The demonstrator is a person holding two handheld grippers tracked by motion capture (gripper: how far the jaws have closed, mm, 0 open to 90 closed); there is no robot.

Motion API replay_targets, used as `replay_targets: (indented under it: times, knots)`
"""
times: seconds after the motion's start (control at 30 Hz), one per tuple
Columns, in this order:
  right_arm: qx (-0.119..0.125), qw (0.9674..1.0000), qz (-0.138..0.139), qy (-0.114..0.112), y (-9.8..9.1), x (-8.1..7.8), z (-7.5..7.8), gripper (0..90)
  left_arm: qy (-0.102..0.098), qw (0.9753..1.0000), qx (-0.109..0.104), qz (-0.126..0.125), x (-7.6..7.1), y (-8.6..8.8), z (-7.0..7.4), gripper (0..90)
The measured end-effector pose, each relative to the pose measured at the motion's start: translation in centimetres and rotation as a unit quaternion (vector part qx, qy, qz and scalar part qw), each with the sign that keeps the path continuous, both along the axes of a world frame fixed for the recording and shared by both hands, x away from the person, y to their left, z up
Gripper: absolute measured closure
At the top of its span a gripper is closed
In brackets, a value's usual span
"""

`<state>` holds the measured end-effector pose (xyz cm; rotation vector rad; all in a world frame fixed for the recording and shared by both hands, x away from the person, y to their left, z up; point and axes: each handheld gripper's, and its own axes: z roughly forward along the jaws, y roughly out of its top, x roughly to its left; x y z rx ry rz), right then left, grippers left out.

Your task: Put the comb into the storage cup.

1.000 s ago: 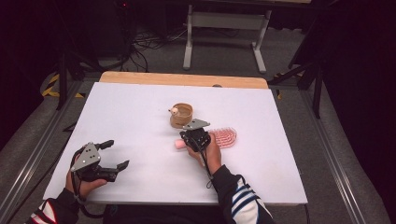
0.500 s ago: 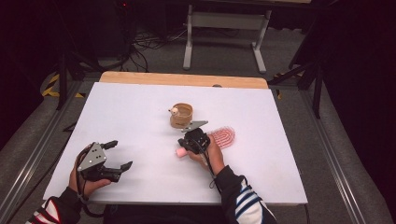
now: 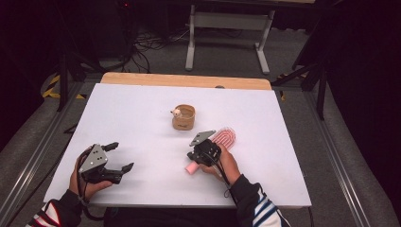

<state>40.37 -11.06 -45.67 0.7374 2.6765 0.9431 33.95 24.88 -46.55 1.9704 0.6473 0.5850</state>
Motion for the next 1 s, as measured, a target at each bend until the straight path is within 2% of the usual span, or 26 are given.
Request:
replay_targets:
  times: [0.13, 0.33, 0.4, 0.6, 0.8, 1.0]
  knots:
    - [-0.007, 1.0000, 0.001, 0.004, -1.0, -0.9, 0.2, 90.0, 0.012, 0.9999, -0.003, 0.002, 0.2, 0.1, -0.1, 12.3]
    - [-0.007, 0.9998, 0.008, 0.015, -4.0, -2.4, 0.3, 89.5, 0.014, 0.9999, -0.005, 0.004, 0.2, 0.0, -0.1, 12.4]
    - [-0.013, 0.9999, 0.008, 0.006, -4.9, -2.8, 0.3, 88.2, 0.014, 0.9999, -0.004, 0.004, 0.3, 0.0, -0.2, 12.4]
    - [-0.006, 0.9999, -0.012, 0.004, -7.6, -3.7, 0.4, 88.7, 0.018, 0.9998, -0.001, 0.005, 0.4, -0.1, -0.3, 12.3]
    - [-0.015, 0.9993, -0.034, 0.000, -9.6, -4.3, 0.5, 88.2, 0.018, 0.9998, 0.000, 0.003, 0.4, -0.2, -0.3, 12.4]
    - [-0.026, 0.9969, -0.073, -0.015, -11.6, -4.4, 0.6, 88.8, 0.018, 0.9998, 0.002, 0.003, 0.4, -0.2, -0.3, 12.3]
